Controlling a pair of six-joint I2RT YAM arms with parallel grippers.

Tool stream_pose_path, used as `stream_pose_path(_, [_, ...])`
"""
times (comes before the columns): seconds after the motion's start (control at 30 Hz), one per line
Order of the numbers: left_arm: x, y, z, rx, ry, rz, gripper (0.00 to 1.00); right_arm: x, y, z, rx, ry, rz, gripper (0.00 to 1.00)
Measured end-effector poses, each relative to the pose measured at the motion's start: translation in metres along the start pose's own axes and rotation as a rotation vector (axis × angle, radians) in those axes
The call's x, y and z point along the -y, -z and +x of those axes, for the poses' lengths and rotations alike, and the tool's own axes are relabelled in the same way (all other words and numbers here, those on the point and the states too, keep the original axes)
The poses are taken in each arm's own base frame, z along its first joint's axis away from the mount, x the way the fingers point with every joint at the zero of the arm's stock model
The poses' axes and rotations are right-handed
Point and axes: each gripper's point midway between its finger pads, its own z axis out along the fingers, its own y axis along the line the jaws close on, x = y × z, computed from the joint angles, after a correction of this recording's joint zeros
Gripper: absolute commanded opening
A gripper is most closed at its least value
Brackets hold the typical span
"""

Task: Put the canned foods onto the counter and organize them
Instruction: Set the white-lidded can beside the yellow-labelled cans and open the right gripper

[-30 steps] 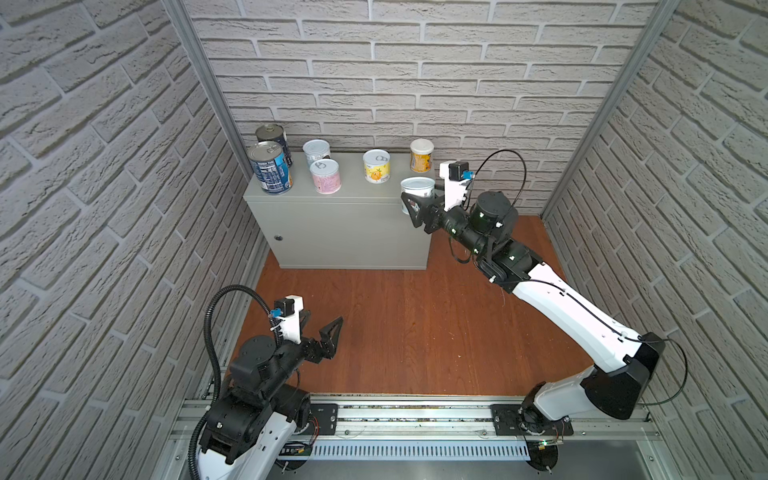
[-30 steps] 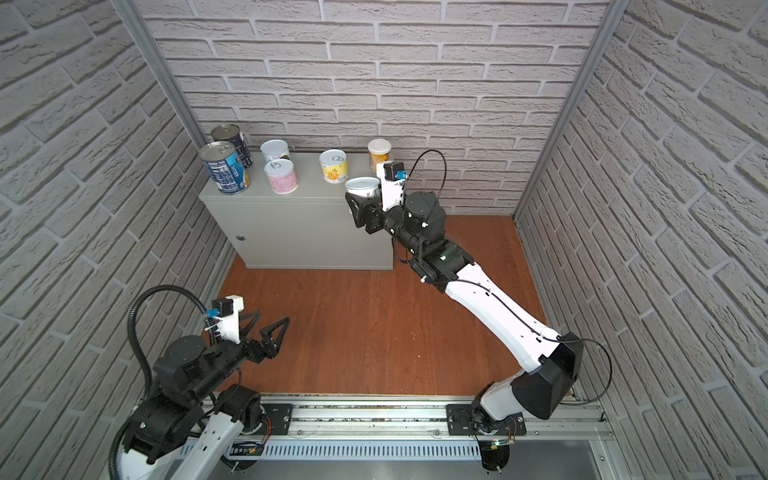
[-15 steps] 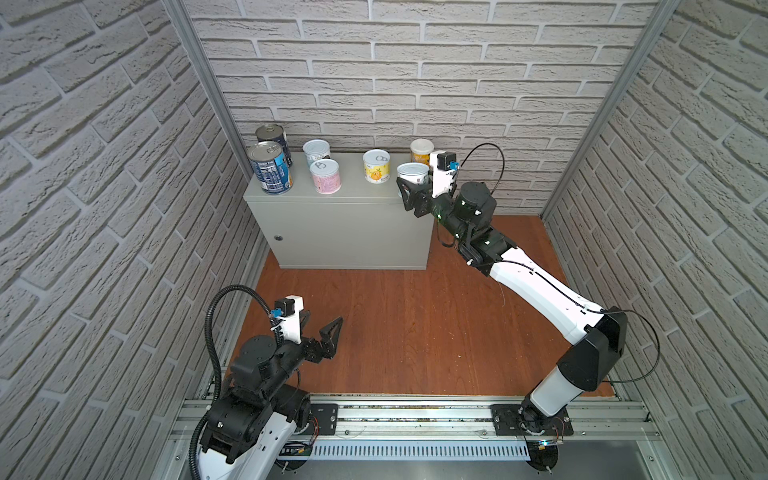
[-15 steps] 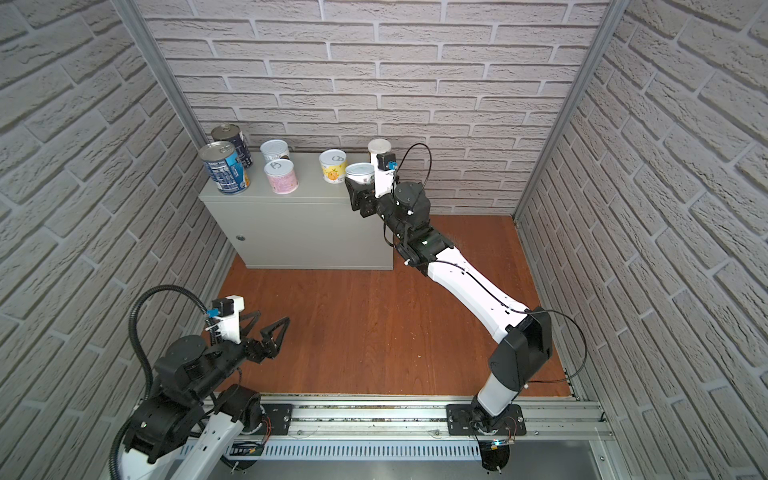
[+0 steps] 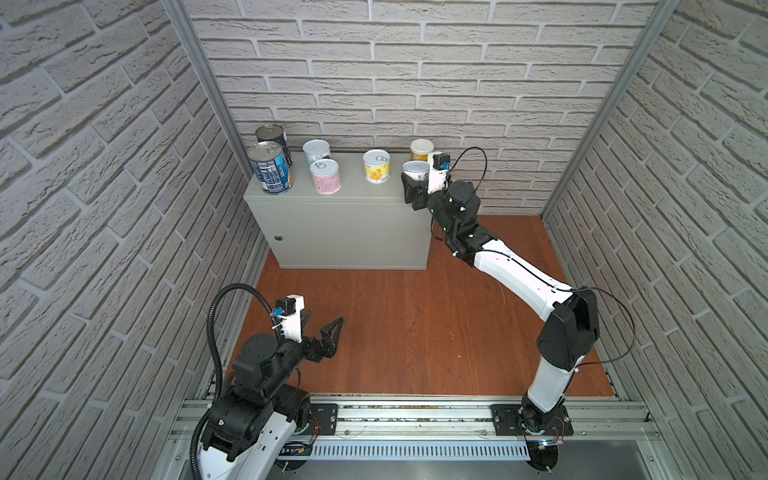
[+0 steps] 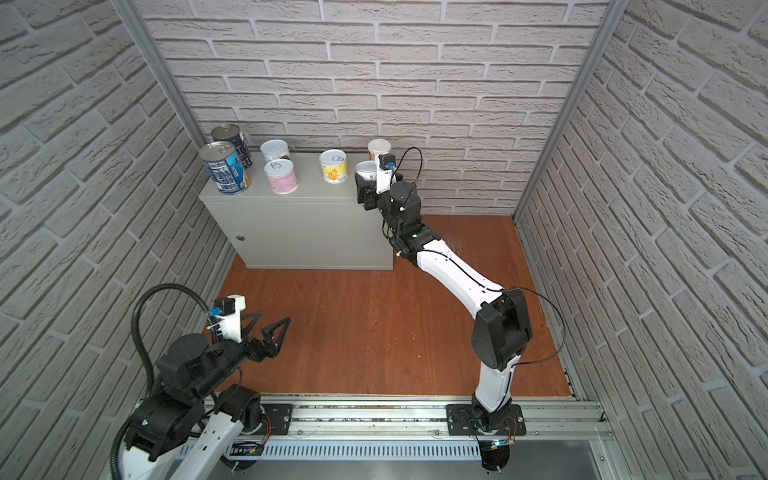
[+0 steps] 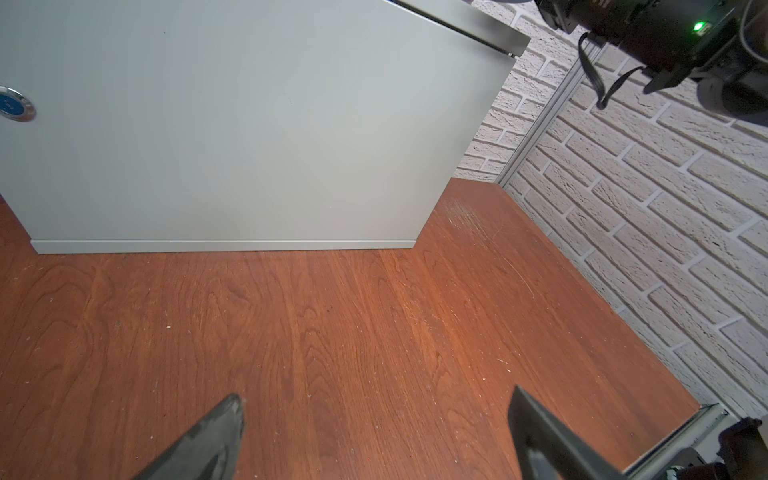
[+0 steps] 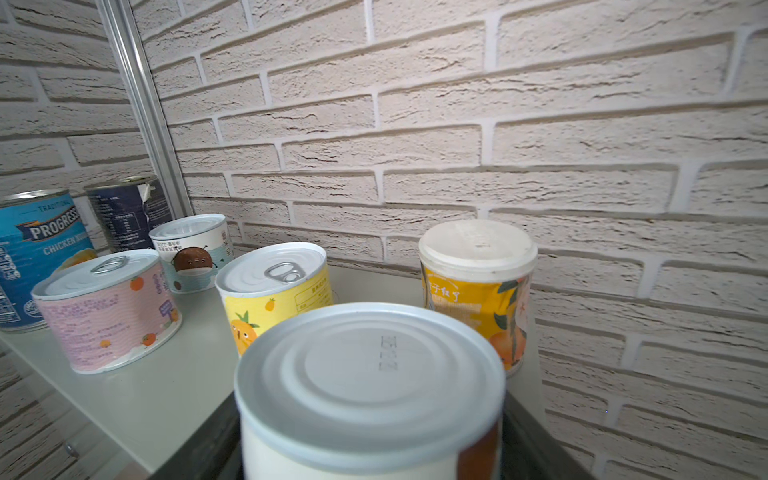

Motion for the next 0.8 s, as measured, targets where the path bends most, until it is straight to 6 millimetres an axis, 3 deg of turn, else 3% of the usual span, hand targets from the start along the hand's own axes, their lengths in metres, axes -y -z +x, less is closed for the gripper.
stream_pose_path(0.23, [-0.001,0.003,-0.001,0.02,-0.002,-0.007,0.98,0.008,-0.005,0.007,0.018,0.004,0.037,0.67])
stream_pose_path(0.47, [-0.001,0.003,-0.001,0.02,-0.002,-0.007,0.98,0.007,-0.007,0.01,0.023,0.031,0.036,0.99])
stream_pose_path(0.8, [-0.001,0.003,-0.001,0.019,-0.002,-0.006,0.98,0.007,0.005,0.027,-0.011,0.045,0.013,1.0])
